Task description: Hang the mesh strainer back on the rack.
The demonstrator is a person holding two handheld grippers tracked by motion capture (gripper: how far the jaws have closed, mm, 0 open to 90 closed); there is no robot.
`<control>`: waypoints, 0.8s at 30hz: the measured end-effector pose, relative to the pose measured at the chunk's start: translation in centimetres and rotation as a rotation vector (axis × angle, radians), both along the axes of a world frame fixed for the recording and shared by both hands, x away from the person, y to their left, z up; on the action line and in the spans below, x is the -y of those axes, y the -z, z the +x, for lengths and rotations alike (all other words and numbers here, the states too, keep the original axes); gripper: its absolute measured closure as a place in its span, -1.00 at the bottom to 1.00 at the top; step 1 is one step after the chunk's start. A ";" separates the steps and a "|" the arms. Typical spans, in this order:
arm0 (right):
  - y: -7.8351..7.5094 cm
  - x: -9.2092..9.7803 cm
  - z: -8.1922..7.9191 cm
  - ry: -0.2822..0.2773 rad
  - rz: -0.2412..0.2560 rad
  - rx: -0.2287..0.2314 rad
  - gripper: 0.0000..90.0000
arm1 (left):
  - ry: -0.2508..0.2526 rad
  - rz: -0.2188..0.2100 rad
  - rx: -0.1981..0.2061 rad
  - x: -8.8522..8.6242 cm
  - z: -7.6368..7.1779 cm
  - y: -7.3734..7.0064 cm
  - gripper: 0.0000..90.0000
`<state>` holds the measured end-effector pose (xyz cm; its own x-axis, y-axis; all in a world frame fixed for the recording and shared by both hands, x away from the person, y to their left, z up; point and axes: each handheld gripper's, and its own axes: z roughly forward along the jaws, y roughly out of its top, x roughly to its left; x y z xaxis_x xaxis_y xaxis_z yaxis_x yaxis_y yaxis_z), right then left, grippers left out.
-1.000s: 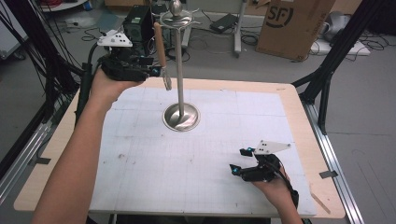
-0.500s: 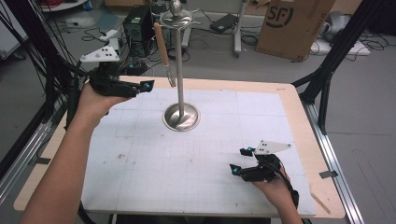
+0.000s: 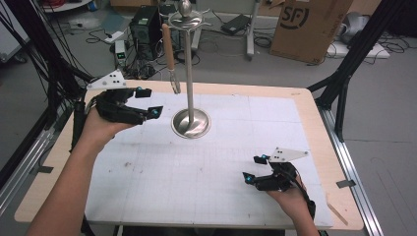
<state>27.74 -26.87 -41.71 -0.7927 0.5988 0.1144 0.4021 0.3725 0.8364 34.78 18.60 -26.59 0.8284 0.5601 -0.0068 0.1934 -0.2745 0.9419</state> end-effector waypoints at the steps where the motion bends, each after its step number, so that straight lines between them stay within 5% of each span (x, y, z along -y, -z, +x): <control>1: 0.0 0.0 0.0 0.001 0.001 0.000 -0.47 | 0.002 -0.001 0.000 0.1 -0.2 0.3 -0.42; 24: 0.1 0.1 0.0 0.003 -0.003 -0.004 -0.47 | 0.017 0.014 -0.085 2.1 -2.5 7.6 -0.49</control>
